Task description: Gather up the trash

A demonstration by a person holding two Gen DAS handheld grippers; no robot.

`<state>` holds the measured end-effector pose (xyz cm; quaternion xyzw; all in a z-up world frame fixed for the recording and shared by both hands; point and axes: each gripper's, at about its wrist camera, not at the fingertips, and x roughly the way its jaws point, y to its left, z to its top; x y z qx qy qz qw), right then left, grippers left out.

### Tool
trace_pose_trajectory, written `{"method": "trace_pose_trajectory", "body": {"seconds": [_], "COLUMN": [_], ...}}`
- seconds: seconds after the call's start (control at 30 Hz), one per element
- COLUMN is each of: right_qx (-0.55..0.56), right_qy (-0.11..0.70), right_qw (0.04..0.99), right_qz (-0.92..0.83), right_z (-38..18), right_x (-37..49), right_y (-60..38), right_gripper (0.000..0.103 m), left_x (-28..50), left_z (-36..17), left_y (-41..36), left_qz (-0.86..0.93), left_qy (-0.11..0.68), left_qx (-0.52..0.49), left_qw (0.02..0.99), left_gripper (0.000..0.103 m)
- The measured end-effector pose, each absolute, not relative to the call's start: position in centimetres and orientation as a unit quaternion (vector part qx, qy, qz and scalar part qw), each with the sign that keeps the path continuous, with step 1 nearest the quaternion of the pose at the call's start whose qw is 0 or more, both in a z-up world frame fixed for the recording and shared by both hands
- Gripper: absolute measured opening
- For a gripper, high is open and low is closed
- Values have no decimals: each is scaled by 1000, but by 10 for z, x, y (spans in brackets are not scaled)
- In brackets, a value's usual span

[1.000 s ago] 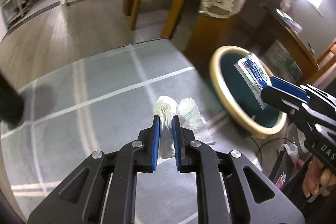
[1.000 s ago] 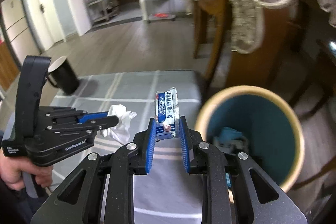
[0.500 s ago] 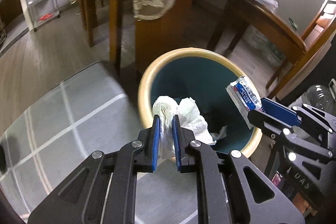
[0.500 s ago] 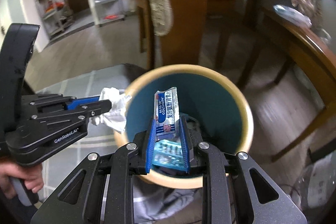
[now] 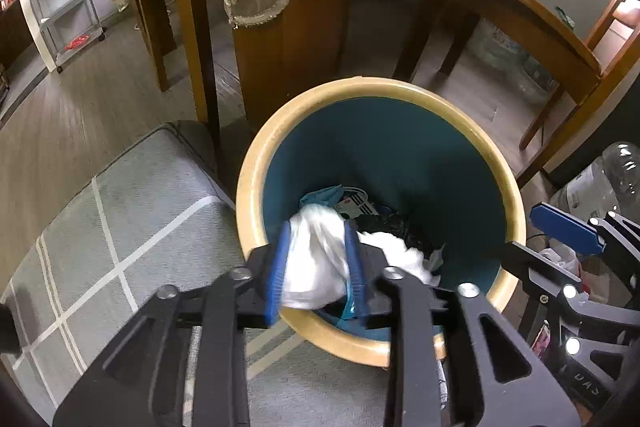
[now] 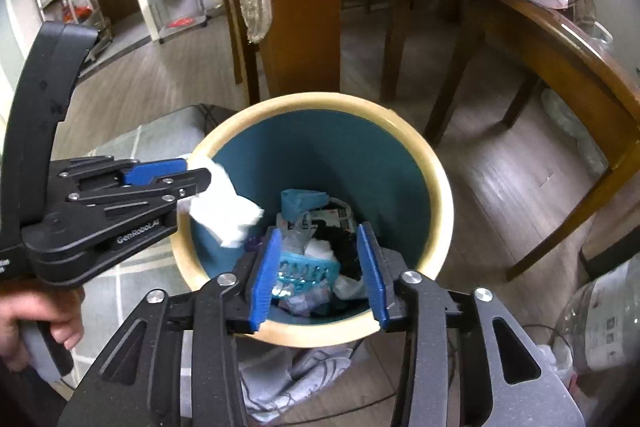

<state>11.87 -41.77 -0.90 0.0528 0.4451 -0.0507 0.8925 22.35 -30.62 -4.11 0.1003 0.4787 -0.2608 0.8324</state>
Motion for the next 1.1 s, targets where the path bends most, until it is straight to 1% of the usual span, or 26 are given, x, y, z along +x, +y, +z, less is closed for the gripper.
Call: {"method": "trace_pose_trajectory", "body": {"seconds": [0.07, 0.1, 0.13, 0.17, 0.2, 0.27, 0.3, 0.33, 0.5, 0.57, 0.7, 0.77, 0.9, 1.1], "right_qx": [51, 51, 52, 54, 55, 53, 53, 54, 61, 62, 67, 62, 41, 23], "right_qy": [439, 433, 428, 422, 420, 408, 404, 400, 380, 375, 372, 372, 364, 349], "right_qw": [896, 898, 900, 903, 904, 909, 911, 912, 920, 922, 923, 923, 928, 934], "right_qz": [-52, -55, -56, -57, -58, -62, -64, -66, -74, -78, -77, -75, -69, -69], "right_z": [-5, -2, 1, 3, 5, 11, 14, 16, 24, 25, 21, 20, 21, 27], "right_x": [115, 112, 110, 107, 105, 99, 96, 94, 75, 67, 49, 42, 29, 21], "right_y": [-418, -418, -418, -419, -419, -418, -418, -418, -414, -412, -402, -397, -385, -377], "right_gripper": [50, 54, 57, 58, 60, 65, 69, 71, 77, 79, 81, 81, 83, 90], "left_x": [220, 219, 218, 216, 213, 207, 204, 200, 184, 175, 160, 150, 130, 104], "left_z": [-35, -33, -29, -26, -21, -12, -9, -6, 6, 7, 7, 7, 7, 5], "left_y": [-301, -299, -297, -294, -290, -281, -276, -272, -246, -234, -218, -210, -199, -195], "left_qz": [-262, -263, -264, -267, -269, -269, -269, -269, -262, -253, -242, -233, -222, -214], "left_qy": [472, 469, 464, 460, 454, 442, 437, 434, 415, 412, 408, 403, 394, 373], "left_qx": [97, 96, 95, 93, 88, 77, 72, 69, 54, 50, 45, 41, 33, 47], "left_qw": [836, 838, 840, 842, 845, 852, 856, 857, 869, 874, 879, 884, 891, 902], "left_gripper": [42, 45, 52, 58, 60, 71, 72, 75, 85, 92, 94, 97, 97, 97]}}
